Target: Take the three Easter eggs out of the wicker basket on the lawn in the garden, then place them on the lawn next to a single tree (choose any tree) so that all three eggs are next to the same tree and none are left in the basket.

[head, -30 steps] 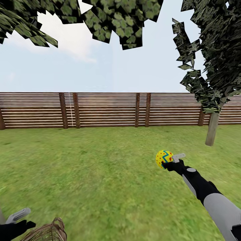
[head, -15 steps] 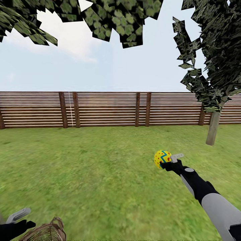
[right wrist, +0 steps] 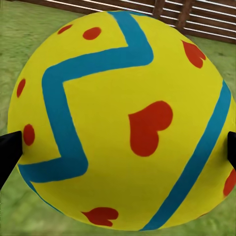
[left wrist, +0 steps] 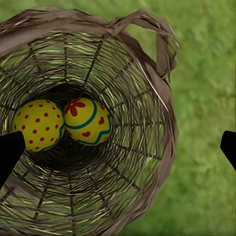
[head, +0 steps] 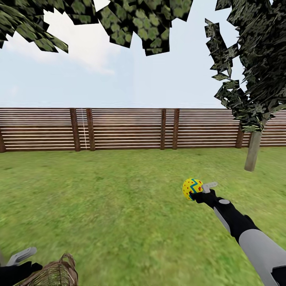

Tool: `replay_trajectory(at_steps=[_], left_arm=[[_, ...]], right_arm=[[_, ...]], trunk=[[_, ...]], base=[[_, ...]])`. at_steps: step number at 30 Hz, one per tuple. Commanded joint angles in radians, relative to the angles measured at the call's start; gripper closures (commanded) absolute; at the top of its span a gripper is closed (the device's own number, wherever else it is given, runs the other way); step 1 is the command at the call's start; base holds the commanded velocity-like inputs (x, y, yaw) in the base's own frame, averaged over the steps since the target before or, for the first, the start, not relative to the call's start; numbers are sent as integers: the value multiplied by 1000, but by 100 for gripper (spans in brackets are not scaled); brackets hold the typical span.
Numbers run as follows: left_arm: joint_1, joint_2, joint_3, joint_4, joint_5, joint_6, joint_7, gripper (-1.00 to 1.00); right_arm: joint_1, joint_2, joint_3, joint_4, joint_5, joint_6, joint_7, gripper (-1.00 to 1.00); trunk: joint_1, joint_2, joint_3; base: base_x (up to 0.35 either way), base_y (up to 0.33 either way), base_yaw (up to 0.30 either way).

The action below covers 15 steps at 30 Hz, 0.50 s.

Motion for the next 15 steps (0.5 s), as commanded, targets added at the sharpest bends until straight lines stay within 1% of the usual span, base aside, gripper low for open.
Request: replay_trajectory(at_steps=[1, 10, 12, 15], left_arm=[[-1, 0, 5, 0, 2, 8, -2, -100], [-1, -1, 5, 2, 3, 6, -2, -100], [-1, -1, 5, 2, 3, 6, -2, -100], [-1, -2, 5, 2, 3, 6, -2, -100]], right_arm=[[-1, -1, 6, -2, -10, 6, 0, 100], [-1, 1, 5, -2, -11, 1, 0, 100], [-1, 1, 1, 0, -20, -37, 2, 100], [-1, 2, 1, 2, -20, -52, 1, 100]], trunk=[[4, -8, -4], [38, -71, -33], [46, -85, -39], [58, -106, -48]], base=[[0, 0, 0], [0, 0, 0], [0, 0, 0], [0, 0, 0]])
